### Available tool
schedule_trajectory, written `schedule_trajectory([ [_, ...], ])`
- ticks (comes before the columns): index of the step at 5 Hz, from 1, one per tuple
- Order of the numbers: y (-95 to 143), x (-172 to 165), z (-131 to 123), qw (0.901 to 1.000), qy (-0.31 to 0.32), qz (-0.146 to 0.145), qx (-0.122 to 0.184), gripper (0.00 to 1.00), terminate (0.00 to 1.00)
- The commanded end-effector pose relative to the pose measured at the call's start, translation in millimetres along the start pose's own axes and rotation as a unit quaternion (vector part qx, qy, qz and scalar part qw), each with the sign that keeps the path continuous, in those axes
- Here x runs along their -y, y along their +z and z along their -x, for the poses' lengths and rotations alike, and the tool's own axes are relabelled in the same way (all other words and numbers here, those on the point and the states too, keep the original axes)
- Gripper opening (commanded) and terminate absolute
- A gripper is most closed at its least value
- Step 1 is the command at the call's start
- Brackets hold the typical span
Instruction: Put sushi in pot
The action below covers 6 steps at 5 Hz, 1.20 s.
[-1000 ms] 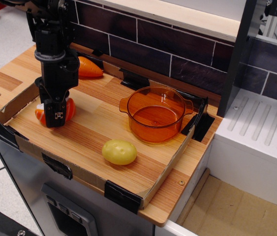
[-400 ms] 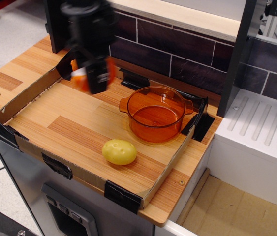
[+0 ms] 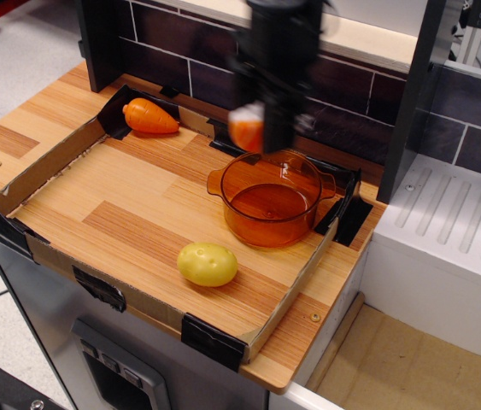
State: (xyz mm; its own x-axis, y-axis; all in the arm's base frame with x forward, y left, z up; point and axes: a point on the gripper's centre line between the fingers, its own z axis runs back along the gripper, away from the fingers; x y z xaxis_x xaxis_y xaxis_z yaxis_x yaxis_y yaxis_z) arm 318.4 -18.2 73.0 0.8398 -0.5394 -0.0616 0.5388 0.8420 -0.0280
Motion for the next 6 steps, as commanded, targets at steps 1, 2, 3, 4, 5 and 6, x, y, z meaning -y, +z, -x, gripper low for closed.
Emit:
schedule_trajectory([
  [1,-14.4,0.0,-9.8,0.9995,-0.014,-0.028,0.001,0.0,0.0],
  [2,-15.9,-0.7,-3.3,0.9992,-0.019,-0.035,0.008,0.0,0.0],
  [3,-20.2,-2.9,0.9,0.9996,-0.017,-0.022,0.003,0.0,0.0],
  [4,-25.9,-0.9,-1.4,0.9995,-0.02,-0.021,-0.014,1.0,0.0],
  [5,-19.8,-0.7,-1.9,0.9995,-0.022,-0.014,-0.018,1.0,0.0],
  [6,-11.5,-3.1,1.8,0.9998,-0.015,-0.01,-0.008,1.0,0.0],
])
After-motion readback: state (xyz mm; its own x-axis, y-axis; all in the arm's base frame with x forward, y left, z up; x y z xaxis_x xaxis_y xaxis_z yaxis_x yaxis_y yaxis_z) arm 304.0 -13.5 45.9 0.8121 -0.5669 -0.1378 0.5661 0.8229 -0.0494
